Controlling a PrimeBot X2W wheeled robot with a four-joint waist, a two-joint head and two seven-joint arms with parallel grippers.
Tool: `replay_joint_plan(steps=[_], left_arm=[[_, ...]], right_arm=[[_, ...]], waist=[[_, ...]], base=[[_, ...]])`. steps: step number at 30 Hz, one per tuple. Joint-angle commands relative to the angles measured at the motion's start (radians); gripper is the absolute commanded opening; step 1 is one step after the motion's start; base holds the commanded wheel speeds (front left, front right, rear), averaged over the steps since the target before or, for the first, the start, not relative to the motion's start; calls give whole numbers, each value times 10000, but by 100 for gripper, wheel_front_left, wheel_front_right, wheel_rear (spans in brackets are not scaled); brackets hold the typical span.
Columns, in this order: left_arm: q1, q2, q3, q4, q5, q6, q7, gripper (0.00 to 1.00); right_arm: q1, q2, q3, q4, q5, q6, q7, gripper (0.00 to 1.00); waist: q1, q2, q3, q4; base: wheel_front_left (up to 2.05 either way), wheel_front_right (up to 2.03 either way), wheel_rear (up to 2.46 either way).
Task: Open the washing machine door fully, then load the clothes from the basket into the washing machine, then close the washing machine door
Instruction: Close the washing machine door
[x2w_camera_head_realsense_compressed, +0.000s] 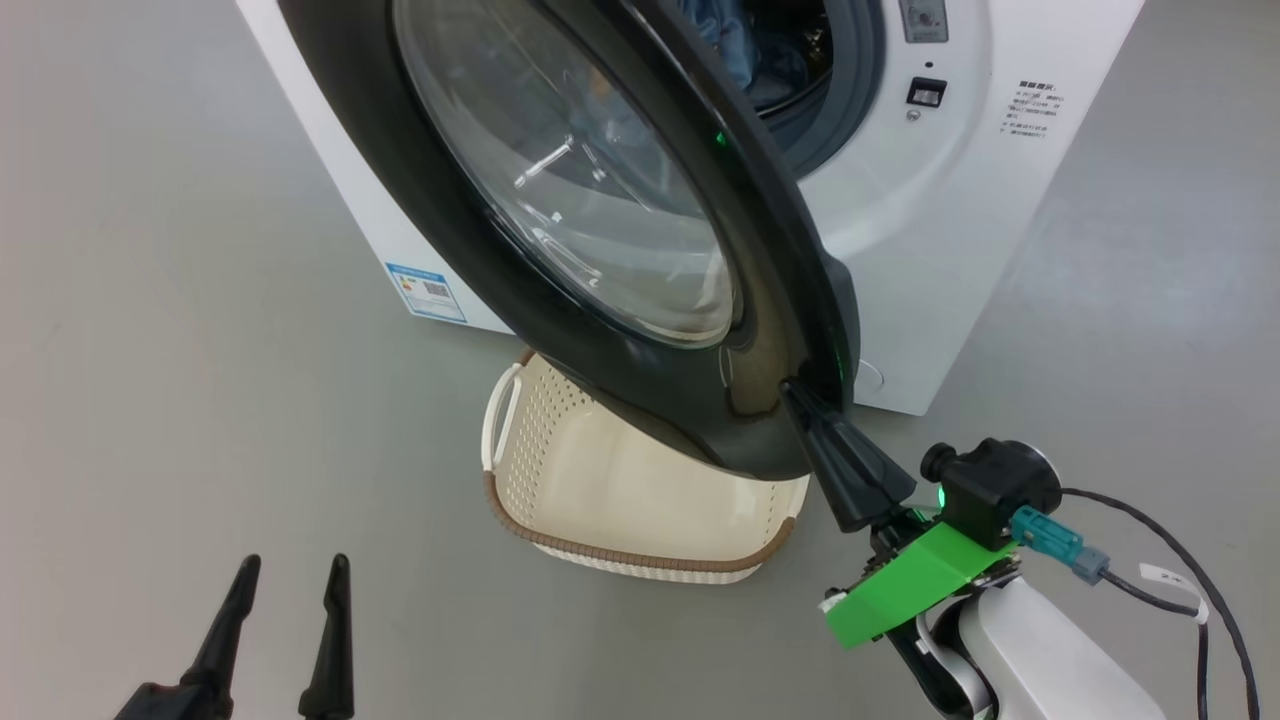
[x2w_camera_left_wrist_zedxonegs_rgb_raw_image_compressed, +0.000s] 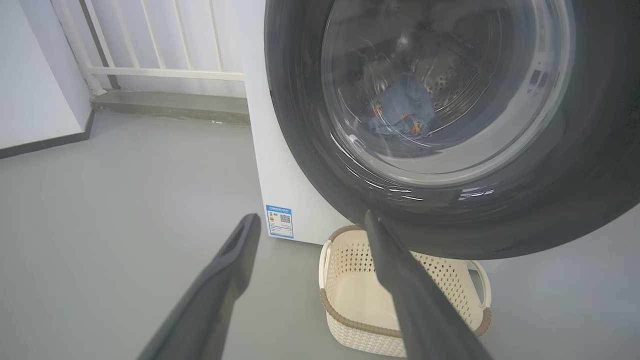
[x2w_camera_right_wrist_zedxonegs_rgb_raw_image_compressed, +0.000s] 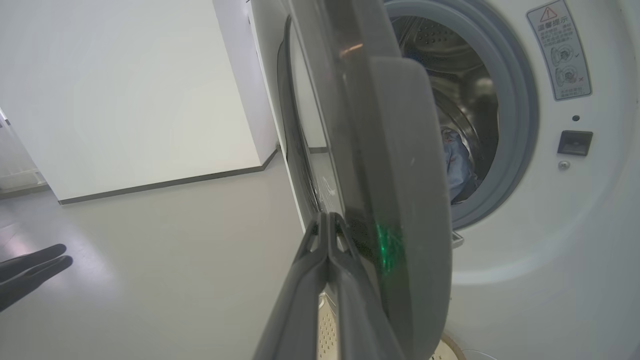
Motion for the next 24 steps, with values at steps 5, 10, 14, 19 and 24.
replay_joint_plan(steps=[5,10,14,19,24], left_arm=[[-438,45,328,-364,-54,8,-65,100],[-530,18,262,-432,-56,8,-65,100],[-641,-3,206,-495,-88,8,-65,100],[-834,-50,90,-570,-182,8,-65,100],[-1067,-93,-76,-630,-256,8,-65,100]], right_arm=[[-369,60,-71,-186,-76,42,-49,0],[-528,-9,-336,-186,-128,42,-49,0],[-731,-93,-562,-172,-182,42,-49,0],[-1132,-214,-1035,-133,-288,42,-49,0],[-1610,-377,-1415,20,-338,42,-49,0]], waist=[[-1,0,166,37],[-1,0,355,77],[-1,0,545,121],[-1,0,858,222],[-1,0,1157,374]], base=[[0,0,0],[0,0,0],[0,0,0],[0,0,0],[0,0,0]])
